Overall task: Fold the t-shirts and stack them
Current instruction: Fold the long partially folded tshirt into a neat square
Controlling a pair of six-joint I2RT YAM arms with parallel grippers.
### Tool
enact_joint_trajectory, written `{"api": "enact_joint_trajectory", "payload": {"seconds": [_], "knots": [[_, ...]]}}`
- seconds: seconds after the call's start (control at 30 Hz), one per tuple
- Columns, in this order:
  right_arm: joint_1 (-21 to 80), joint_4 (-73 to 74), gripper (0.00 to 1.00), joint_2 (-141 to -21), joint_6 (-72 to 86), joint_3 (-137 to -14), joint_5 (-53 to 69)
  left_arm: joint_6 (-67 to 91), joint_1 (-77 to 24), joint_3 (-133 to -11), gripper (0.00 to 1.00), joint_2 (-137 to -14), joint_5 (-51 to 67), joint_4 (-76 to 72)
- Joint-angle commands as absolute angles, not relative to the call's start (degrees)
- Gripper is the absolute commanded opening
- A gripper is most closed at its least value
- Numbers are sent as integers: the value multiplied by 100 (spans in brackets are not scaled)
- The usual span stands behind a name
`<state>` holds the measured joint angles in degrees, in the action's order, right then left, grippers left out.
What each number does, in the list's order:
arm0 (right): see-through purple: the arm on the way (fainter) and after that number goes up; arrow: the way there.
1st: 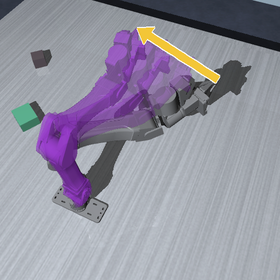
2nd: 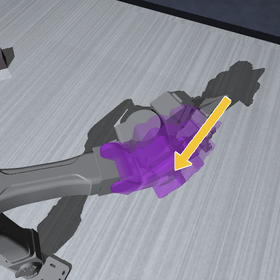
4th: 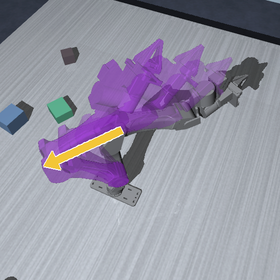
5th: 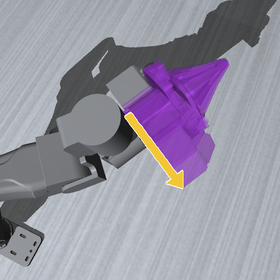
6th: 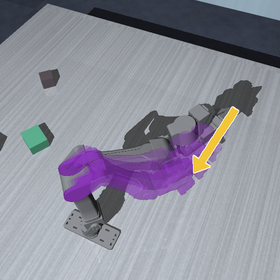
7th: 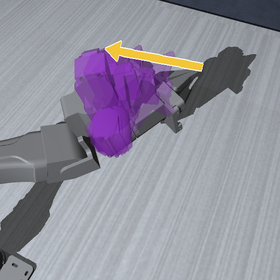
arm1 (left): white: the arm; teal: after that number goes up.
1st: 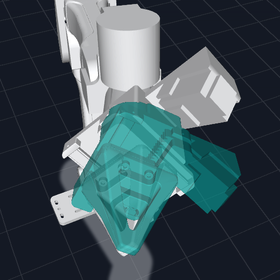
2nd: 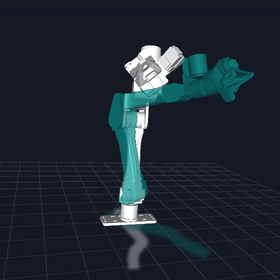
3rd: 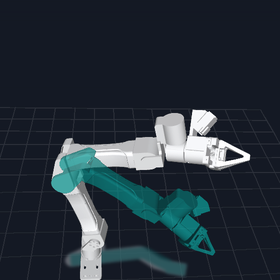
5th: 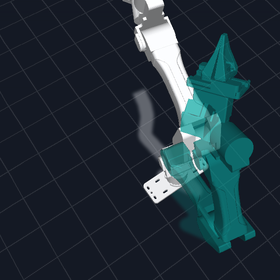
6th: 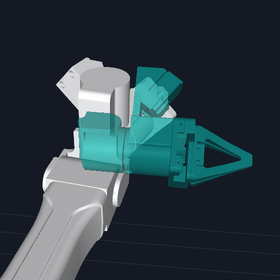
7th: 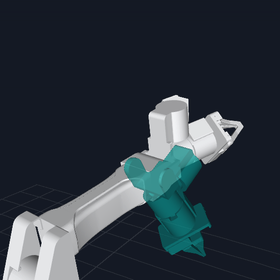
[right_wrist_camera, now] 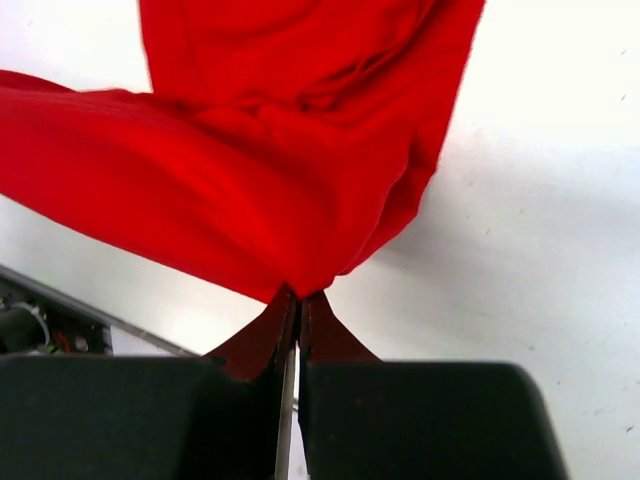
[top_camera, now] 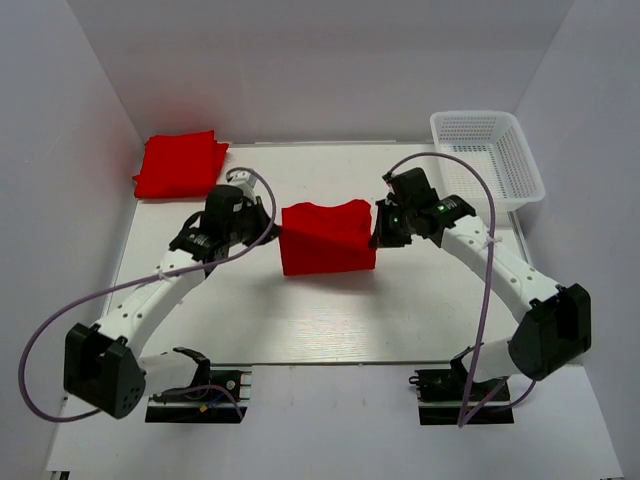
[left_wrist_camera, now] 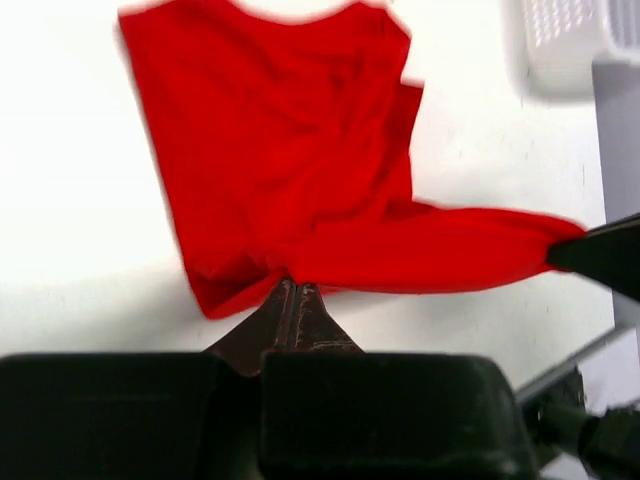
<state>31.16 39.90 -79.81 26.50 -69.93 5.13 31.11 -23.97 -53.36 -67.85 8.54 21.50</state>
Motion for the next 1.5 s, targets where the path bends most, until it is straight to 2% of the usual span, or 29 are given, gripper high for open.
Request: {"api": "enact_joint_trajectory", "payload": {"seconds": [0.0,0.3,0.77,1.2,1.47], "knots": [[2909,3973,0,-8296,2417,-7312,316,2840,-2338,-5958,0,-7161,308,1714],[2418,3349,0,-9026,2242,-7891,641,2515,-2286,-6600,0,-8216,-456,1485],[1995,3243,0,-10458,2022,-9087,1256,2399,-2180,-7655,0,-9755,-598,1415],[1802,3190,0,-11522,1898,-9782,1827,2452,-2013,-8042,0,-10354,-650,1521],[1731,3042,0,-11952,2170,-10054,1740,2505,-1907,-8401,0,-11037,-519,1450]]}}
